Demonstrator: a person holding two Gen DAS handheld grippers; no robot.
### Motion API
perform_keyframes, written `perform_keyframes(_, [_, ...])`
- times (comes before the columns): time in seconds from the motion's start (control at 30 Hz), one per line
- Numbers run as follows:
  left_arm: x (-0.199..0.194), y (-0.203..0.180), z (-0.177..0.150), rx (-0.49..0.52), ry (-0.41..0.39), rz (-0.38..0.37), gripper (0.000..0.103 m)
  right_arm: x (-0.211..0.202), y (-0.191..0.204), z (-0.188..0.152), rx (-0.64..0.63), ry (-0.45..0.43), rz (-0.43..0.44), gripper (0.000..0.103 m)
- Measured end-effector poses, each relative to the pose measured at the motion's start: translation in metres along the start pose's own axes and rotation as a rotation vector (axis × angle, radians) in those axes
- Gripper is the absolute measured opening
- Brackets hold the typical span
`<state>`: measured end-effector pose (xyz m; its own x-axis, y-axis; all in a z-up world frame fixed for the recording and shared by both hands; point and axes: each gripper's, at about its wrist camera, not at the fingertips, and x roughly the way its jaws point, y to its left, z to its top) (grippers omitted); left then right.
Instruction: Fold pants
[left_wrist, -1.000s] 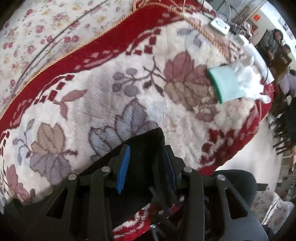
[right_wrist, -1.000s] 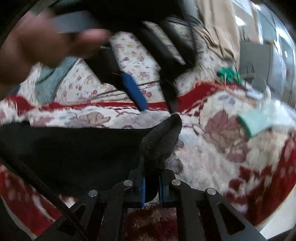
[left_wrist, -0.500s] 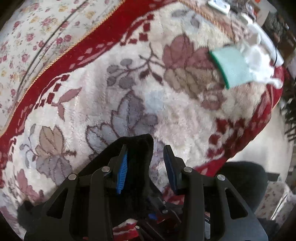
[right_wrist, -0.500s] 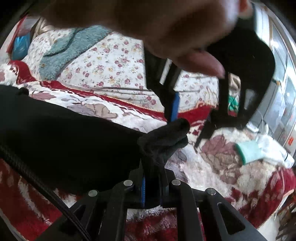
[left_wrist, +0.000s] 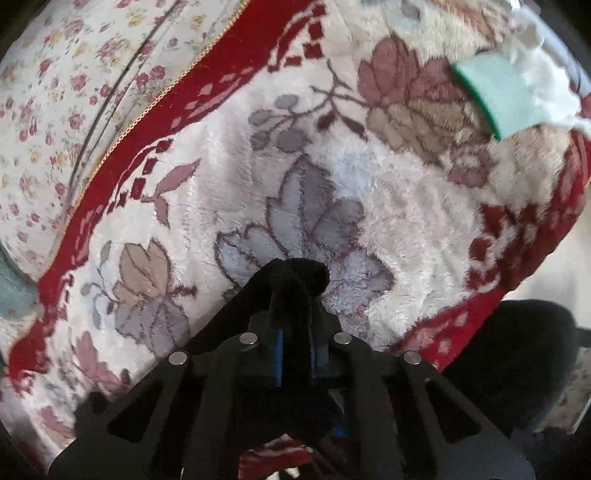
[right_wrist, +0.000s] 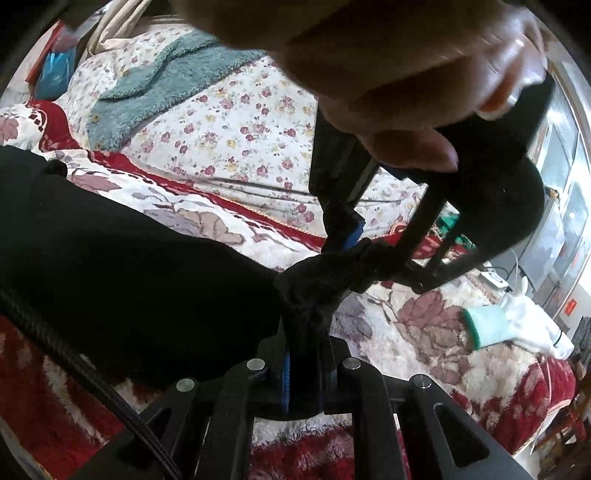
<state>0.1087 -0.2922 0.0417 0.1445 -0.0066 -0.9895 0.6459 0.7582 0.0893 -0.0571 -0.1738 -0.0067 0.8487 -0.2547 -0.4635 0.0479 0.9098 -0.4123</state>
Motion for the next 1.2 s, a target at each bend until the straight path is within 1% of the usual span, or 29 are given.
perform_keyframes(0.17, [-0.011, 0.04, -0.02, -0.078, -0.053, -0.141, 0.008, -0.012, 0.009, 0.007, -0.039, -0.04, -0.006, 0.009])
perform_keyframes(0.3, [-0.025, 0.08, -0.051, -0.135, -0.105, -0.243, 0.008, -0.03, 0.03, 0.021, -0.108, -0.085, -0.002, 0.009])
perform_keyframes(0.43, [-0.034, 0.128, -0.098, -0.206, -0.163, -0.308, 0.008, -0.051, 0.063, 0.037, -0.206, -0.14, 0.026, 0.009])
perform_keyframes(0.5, [-0.031, 0.15, -0.12, -0.243, -0.179, -0.329, 0.008, -0.058, 0.082, 0.043, -0.254, -0.159, 0.043, 0.009])
perform_keyframes(0.63, [-0.016, 0.195, -0.163, -0.329, -0.206, -0.38, 0.008, -0.066, 0.127, 0.052, -0.332, -0.161, 0.094, 0.009])
perform_keyframes(0.7, [-0.011, 0.212, -0.18, -0.363, -0.224, -0.403, 0.008, -0.07, 0.147, 0.058, -0.364, -0.152, 0.117, 0.009])
perform_keyframes(0.8, [-0.008, 0.227, -0.194, -0.393, -0.242, -0.413, 0.008, -0.071, 0.17, 0.067, -0.393, -0.137, 0.146, 0.009])
perform_keyframes(0.97, [-0.01, 0.25, -0.213, -0.419, -0.263, -0.413, 0.008, -0.07, 0.191, 0.083, -0.416, -0.113, 0.182, 0.009])
perform_keyframes(1.1, [-0.008, 0.268, -0.229, -0.438, -0.263, -0.415, 0.008, -0.073, 0.206, 0.094, -0.428, -0.101, 0.217, 0.009])
perform_keyframes(1.2, [0.0, 0.274, -0.237, -0.456, -0.249, -0.397, 0.008, -0.071, 0.216, 0.097, -0.444, -0.083, 0.236, 0.009])
